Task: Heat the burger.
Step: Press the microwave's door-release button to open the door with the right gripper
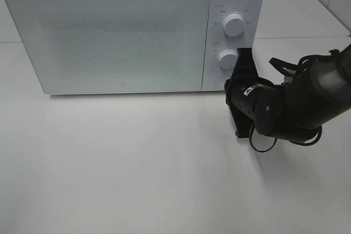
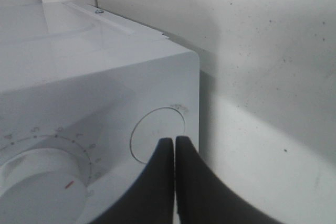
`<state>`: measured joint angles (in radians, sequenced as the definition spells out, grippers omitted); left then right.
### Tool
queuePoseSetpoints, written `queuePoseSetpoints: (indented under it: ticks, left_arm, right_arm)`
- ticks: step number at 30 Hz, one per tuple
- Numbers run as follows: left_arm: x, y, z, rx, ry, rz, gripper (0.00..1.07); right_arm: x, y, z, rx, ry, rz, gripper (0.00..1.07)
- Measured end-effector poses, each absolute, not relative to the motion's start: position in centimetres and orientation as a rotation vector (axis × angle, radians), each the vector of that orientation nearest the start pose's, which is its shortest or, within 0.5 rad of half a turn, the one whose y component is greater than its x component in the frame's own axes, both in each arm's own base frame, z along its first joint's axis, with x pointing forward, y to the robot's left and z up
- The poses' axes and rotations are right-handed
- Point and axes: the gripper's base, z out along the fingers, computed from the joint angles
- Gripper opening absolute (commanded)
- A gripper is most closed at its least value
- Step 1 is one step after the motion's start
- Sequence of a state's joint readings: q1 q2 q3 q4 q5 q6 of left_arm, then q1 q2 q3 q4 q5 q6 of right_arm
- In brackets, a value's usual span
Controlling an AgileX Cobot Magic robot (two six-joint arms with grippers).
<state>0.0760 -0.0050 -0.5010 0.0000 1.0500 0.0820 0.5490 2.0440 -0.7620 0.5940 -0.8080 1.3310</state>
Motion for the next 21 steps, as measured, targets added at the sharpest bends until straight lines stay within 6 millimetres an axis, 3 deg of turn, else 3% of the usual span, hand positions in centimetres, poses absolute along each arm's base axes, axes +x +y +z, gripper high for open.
queuePoseSetpoints:
  ticks: [16,21]
  left_arm:
    - [-0.5,0.0,27.8,0.006,2.029,0.1,1.0]
    - [-0.5,0.0,27.8,0.006,2.029,0.1,1.0]
  right_arm:
    - [33.3,16.0,9.5,1.428,1.591,1.059,0.01]
    - [33.9,16.3,8.6,1.432,1.602,1.051,0.01]
